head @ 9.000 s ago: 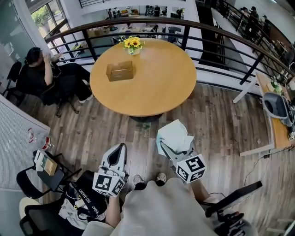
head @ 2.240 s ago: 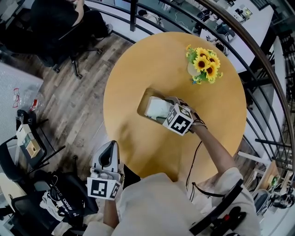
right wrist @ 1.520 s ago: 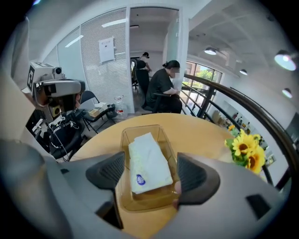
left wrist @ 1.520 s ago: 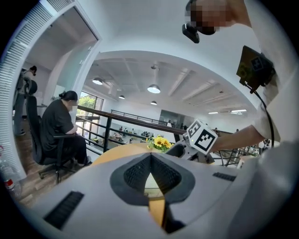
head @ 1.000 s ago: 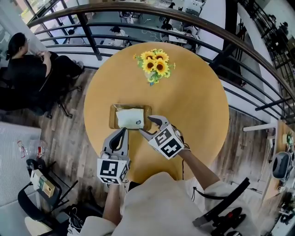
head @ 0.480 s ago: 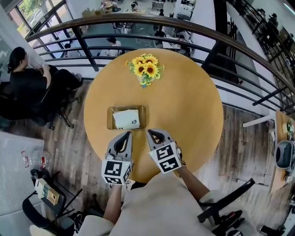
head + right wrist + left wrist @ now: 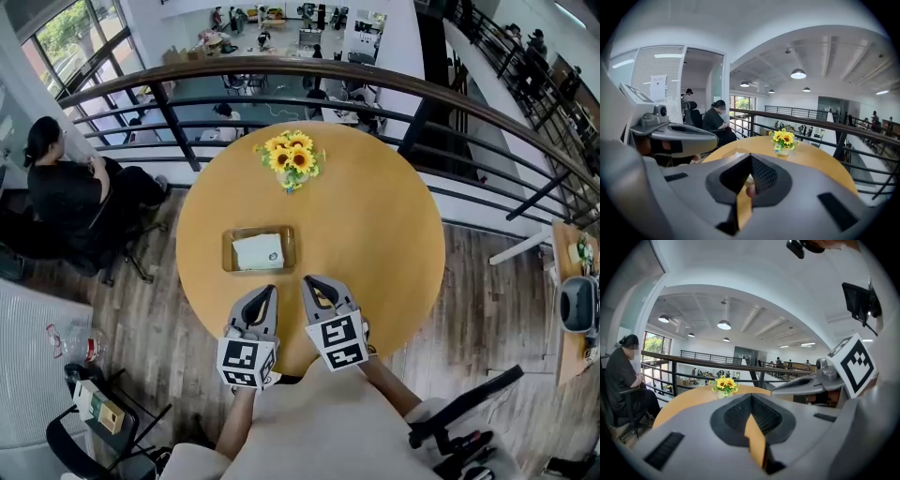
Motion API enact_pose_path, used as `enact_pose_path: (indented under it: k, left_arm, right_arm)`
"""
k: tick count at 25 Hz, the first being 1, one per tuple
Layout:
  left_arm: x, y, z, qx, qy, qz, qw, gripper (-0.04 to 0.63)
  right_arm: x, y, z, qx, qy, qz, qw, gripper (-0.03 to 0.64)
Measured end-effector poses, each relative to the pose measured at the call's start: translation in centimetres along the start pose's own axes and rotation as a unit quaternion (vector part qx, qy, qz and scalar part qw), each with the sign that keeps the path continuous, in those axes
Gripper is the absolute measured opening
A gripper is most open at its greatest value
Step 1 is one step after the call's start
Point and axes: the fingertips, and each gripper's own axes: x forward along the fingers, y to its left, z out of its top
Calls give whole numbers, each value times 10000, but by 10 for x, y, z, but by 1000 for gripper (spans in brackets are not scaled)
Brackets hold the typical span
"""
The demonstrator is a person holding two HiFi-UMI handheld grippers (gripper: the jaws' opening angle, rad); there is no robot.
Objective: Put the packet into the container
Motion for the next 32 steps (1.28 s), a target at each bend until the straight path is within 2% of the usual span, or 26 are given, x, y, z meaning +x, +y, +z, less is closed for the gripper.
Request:
enact_pose_path:
  k: [7,15,25,32]
  left_arm:
    - [-14,-11,0,124,-73,-183,9997,5]
    - [-37,-20,5,96,-226,37,9997,5]
    - [-72,-86,-7,237,-349,279,9987,6]
    - [-96,-121,-19,175,-400,356,9984,5]
  right_arm:
    - [-17,7,-5,43,-59,-260,9996,5]
    - [-46,19,-9,72,-221,-324,9992,5]
    - [-111,37,-43,-55,-414,-105,9991,3]
    - [-145,51,-59,-295,-420,-38,9987,2]
